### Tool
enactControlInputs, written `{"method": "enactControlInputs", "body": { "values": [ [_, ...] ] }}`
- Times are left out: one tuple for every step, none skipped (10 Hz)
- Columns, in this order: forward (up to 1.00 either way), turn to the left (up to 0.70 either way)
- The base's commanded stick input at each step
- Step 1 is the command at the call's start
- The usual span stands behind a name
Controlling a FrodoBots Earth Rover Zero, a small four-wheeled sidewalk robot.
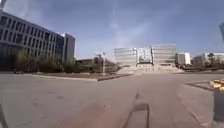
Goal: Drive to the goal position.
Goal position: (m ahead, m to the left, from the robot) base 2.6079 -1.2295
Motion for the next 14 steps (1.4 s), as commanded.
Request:
{"method": "enactControlInputs", "body": {
  "values": [
    [0.7,0.0],
    [0.7,0.0],
    [0.7,0.0],
    [0.7,0.0],
    [0.7,0.0],
    [0.7,0.0],
    [0.7,0.0],
    [0.7,0.0],
    [0.7,-0.35],
    [0.7,-0.35],
    [0.7,-0.35],
    [0.7,-0.35],
    [0.7,-0.03],
    [0.7,0.0]
  ]
}}
